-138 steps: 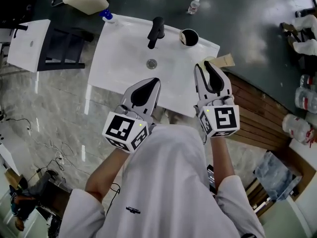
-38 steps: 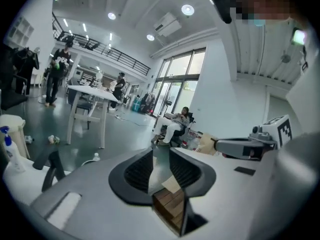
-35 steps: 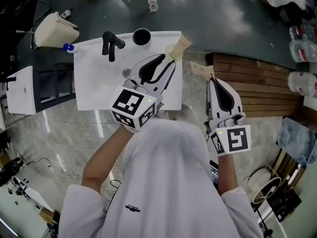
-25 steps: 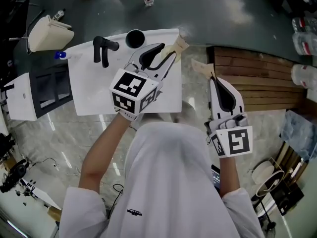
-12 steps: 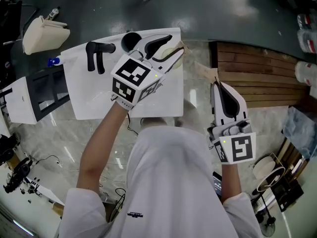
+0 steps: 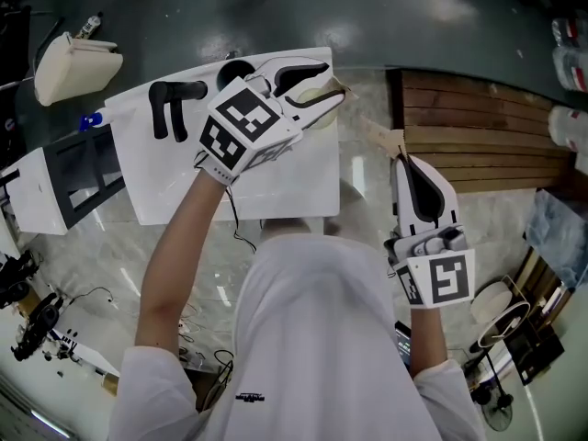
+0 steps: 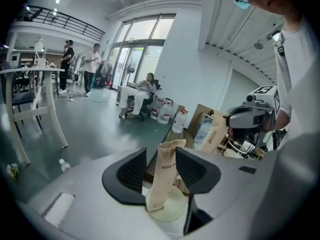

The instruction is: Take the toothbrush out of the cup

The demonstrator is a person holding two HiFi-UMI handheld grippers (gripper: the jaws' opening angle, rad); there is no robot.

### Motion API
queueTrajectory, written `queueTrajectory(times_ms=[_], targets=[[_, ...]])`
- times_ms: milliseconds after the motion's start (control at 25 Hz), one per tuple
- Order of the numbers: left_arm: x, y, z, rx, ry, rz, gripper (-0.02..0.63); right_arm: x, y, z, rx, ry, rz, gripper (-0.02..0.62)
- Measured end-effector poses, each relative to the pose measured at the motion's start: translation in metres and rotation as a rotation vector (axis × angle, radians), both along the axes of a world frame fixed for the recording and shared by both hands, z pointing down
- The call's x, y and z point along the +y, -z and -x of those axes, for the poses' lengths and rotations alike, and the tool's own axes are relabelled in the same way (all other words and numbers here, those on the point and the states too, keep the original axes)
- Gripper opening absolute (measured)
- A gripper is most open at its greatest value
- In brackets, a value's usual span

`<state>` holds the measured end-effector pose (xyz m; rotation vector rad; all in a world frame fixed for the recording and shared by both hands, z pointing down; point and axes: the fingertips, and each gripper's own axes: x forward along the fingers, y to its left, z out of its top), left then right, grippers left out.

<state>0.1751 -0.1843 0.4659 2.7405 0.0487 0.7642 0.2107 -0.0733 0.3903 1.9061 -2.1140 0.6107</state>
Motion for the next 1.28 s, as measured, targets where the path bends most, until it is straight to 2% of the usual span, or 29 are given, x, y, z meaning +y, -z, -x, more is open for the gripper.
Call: queueTrajectory(times_ms=[160,280,520,1000,1280], targets=[[0.005,-0.004,-0.003,-0.014,-0.052,-0.005,0.155,0.0,0.002,-0.001,-0.004,-0.008,-0.002,0.006],[0.004,-0.006,0.0,-0.026,-0.043,-0.014,0.081,0.001,0.002,0.0,-0.002,-0.01,-0.006,0.006],[0.005,-0.002,0.006,-0.021,-0.017,-0.021,0.052,0.004,0.004,0.001,0.0,-0.008,-0.014,0.006],[0.004,0.029,0.02,0.042,0.101,-0.022,0.031,0.01,0.022,0.007,0.024,0.001,-0.062,0.006],[0.013,0.072,0.038,0.133,0.202,-0.036,0.028,0.019,0.04,0.013,0.043,0.008,-0.107,0.006]])
